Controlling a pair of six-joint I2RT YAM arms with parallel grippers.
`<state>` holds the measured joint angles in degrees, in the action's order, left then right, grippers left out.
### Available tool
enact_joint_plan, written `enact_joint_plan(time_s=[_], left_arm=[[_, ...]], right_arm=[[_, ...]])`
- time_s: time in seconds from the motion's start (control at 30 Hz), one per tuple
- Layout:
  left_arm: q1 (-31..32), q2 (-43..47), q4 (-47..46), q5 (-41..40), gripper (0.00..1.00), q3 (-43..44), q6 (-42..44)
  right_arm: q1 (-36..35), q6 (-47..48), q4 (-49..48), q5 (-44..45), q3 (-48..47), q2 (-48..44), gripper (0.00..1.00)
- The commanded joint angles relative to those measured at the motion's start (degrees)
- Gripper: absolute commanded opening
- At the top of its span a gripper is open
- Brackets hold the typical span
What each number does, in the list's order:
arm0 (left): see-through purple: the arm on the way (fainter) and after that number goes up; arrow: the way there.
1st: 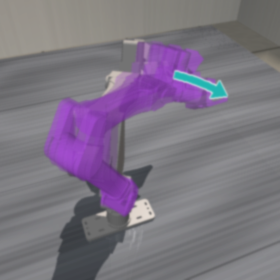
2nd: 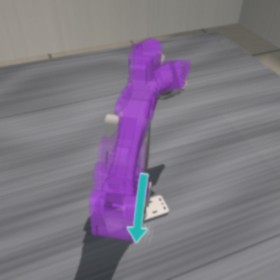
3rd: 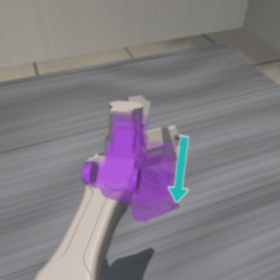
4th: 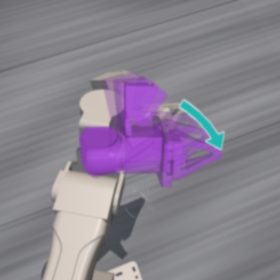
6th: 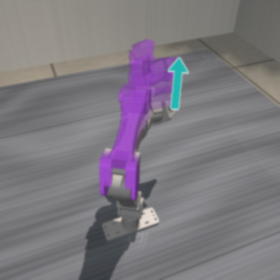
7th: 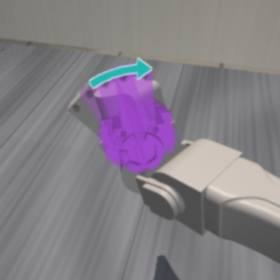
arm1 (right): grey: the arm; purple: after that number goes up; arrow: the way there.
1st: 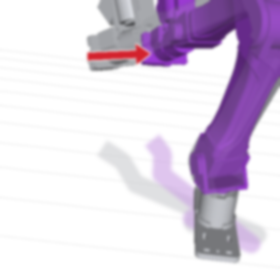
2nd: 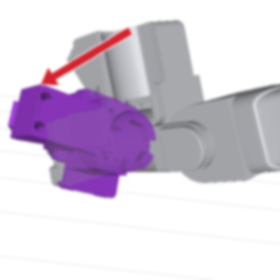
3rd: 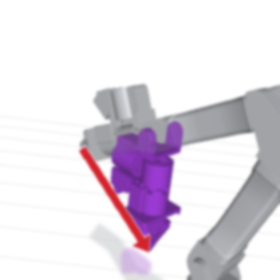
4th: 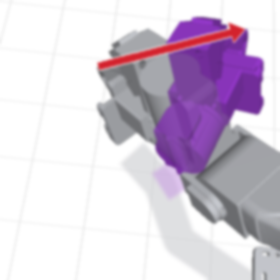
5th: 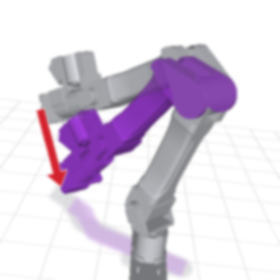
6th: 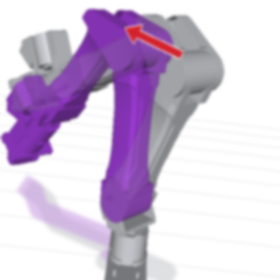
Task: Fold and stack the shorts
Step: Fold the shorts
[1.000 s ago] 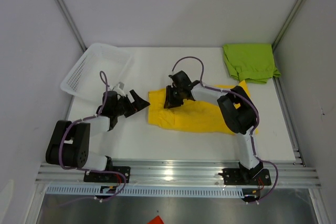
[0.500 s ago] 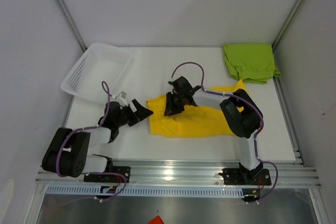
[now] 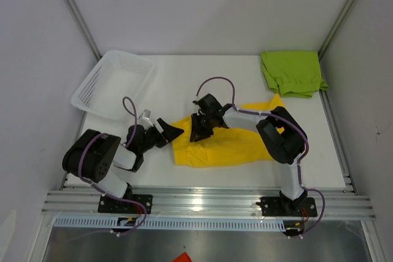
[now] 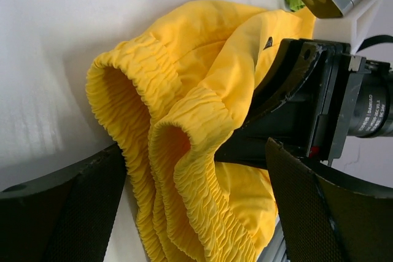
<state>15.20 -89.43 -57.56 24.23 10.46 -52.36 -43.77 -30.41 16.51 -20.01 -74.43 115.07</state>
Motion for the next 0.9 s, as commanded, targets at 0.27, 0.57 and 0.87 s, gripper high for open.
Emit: enact_joint_plan(time_s=[0.27,0.57,0.87], left_arm=[[2.6,-4.5,-10.9,-3.8,0.69,-6.0,-4.4],[3.8,5.0,-4.4,-4.4,0.30,-5.5,0.4],[3.8,18.6,27.3,-10.4,0.00,4.2,7.0]], right_arm=[[-0.9,-0.8,1.2,-0.4,1.6,-0.2,0.29],[-1.4,-3.3,-2.5,-1.6,-0.2,2.6,0.23],[-4.0,-4.0,-1.1,2.9,-3.2,-0.2,0.28]])
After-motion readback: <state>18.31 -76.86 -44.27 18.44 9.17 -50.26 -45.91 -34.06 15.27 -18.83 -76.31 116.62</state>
